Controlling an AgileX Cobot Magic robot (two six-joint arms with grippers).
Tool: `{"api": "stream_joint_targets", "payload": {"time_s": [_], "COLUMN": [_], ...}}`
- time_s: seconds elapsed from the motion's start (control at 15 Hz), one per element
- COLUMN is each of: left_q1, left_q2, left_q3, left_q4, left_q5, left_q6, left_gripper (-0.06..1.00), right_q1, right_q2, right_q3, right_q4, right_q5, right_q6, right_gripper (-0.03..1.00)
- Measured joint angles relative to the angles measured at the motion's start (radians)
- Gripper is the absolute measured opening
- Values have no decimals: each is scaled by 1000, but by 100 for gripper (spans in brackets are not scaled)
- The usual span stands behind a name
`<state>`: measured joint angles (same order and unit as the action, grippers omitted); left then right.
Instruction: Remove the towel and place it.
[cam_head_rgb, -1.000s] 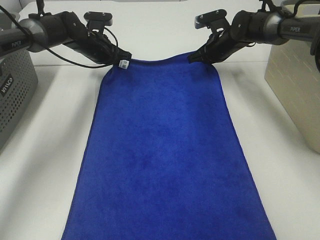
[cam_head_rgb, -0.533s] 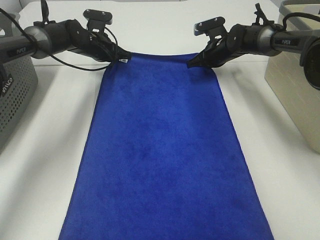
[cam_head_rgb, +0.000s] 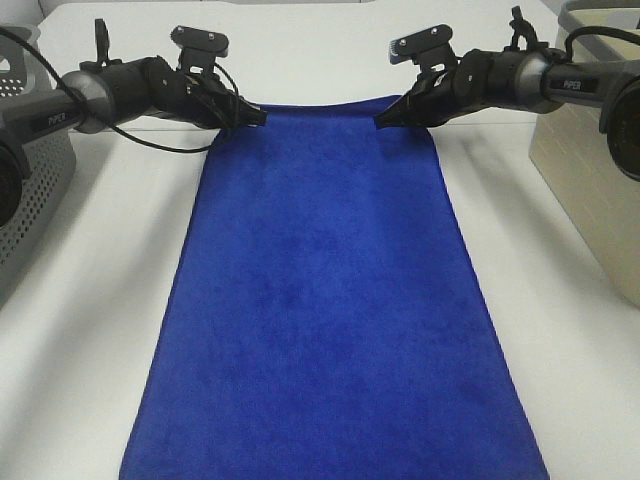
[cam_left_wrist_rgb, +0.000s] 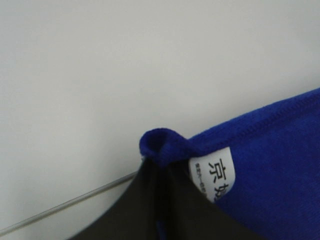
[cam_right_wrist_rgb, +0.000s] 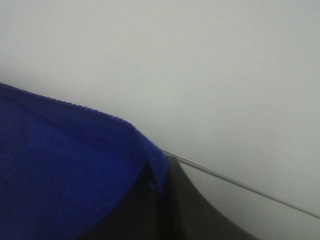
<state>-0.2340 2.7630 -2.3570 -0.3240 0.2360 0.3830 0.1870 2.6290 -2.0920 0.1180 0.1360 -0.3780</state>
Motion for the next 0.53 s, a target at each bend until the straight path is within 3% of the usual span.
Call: {"api": "stream_joint_targets", "payload": {"time_s": [0.27,0.53], "left_q1": [-1,-1], "left_q2": [1,2], "left_q3": [0,-3], "left_q4": [12,14], "left_q5": [-11,-26], "left_q6": [3,3], "left_gripper": [0,9], "right_q1": [0,-1], "right_q2": [10,11], "right_q3": [0,0], "right_q4": [-1,-1], "right_q5": [-8,-12], "right_q6": [0,0], "right_gripper": [2,6]}}
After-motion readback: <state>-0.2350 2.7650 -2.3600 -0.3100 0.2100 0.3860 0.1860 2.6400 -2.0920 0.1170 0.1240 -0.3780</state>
